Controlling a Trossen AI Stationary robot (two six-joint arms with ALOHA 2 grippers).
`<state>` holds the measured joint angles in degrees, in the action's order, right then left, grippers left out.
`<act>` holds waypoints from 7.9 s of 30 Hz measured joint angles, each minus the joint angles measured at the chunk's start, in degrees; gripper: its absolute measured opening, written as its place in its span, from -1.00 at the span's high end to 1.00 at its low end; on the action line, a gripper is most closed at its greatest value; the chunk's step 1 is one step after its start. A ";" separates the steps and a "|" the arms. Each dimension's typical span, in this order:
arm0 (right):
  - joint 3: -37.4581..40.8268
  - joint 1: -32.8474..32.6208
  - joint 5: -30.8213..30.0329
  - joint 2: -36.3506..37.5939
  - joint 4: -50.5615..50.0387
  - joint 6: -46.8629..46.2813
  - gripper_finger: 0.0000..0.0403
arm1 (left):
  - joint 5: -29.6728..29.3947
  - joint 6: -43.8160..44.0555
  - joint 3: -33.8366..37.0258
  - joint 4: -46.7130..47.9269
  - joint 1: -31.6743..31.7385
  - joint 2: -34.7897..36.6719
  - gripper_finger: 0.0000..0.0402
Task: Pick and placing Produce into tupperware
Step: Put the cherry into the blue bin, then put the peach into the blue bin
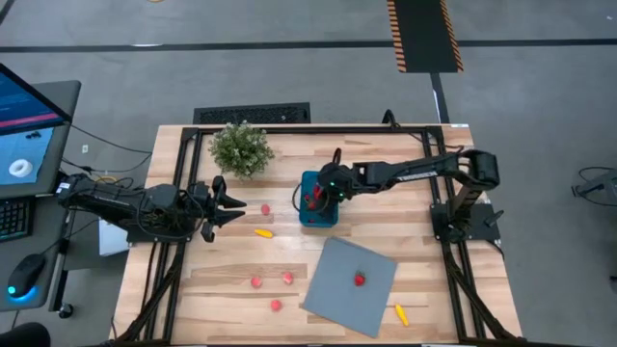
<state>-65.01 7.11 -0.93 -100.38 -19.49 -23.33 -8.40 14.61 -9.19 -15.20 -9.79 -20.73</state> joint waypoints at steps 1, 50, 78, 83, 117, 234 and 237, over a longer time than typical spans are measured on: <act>-0.30 0.52 0.79 -0.72 -0.13 0.25 0.94 | 0.00 0.01 0.00 0.02 0.00 -0.01 0.46; 22.54 -21.35 -16.08 40.73 27.72 12.89 0.74 | 0.22 1.74 0.00 -2.76 -0.01 0.00 0.46; 45.29 -52.33 -29.33 59.28 62.26 23.98 0.74 | 10.20 -4.35 -8.28 -12.37 0.01 -29.64 0.46; 46.57 -56.22 -29.73 60.12 65.89 27.66 0.74 | 12.11 -10.03 -15.66 -10.50 0.31 -40.11 0.46; 46.60 -63.36 -30.62 56.02 66.70 26.76 0.74 | 24.47 -30.60 -72.96 36.03 0.79 -90.24 0.54; 46.58 -63.23 -38.36 52.12 70.06 29.39 0.74 | 21.09 -16.99 -64.41 47.06 -2.15 -74.98 0.43; 46.58 -63.23 -39.50 52.24 69.66 29.40 0.74 | 18.85 -17.16 -62.80 47.40 -0.99 -67.71 0.44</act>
<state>-18.44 -56.12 -40.43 -48.14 50.18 6.07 10.45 -2.55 -71.99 32.20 -10.77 -88.44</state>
